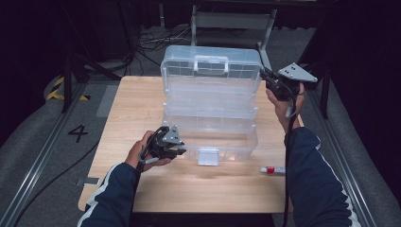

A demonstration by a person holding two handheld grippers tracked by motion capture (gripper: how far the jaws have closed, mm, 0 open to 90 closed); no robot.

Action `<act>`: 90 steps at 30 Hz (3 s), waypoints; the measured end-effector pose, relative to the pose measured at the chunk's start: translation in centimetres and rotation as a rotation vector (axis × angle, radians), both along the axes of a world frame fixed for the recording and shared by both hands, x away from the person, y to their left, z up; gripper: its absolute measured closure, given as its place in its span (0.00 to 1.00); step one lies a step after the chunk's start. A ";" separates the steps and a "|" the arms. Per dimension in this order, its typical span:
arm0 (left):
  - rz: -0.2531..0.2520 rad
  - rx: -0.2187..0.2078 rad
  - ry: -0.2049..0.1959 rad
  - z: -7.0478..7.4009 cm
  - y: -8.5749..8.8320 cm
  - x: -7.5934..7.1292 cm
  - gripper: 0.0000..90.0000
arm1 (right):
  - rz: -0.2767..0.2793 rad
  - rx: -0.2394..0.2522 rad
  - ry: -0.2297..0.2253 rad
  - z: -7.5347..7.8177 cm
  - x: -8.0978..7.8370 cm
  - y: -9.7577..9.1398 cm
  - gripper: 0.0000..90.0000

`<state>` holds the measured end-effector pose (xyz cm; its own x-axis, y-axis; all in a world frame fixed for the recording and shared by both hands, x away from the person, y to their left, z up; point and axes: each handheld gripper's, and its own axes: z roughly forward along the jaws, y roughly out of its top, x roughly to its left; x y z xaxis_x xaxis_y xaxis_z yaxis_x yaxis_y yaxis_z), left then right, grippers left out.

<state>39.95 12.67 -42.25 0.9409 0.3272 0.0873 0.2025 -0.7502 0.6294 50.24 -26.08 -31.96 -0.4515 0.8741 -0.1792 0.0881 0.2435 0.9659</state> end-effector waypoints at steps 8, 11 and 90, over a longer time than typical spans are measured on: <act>-0.002 -0.003 -0.011 -0.1 0.0 -0.1 0.80 | -0.008 -0.018 0.009 0.2 0.5 0.2 0.93; -0.005 -0.004 -0.011 -0.1 0.1 -0.1 0.80 | -0.007 -0.011 0.012 0.2 0.7 0.1 0.93; 0.000 -0.033 -0.019 -0.2 0.1 -0.4 0.80 | -0.068 -0.065 0.256 -1.5 12.3 1.1 0.91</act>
<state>39.55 12.73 -42.49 0.9392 0.3301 0.0942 0.1904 -0.7292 0.6573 62.53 -24.99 -33.48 -0.4297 0.8945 -0.1234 0.3459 0.2892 0.8926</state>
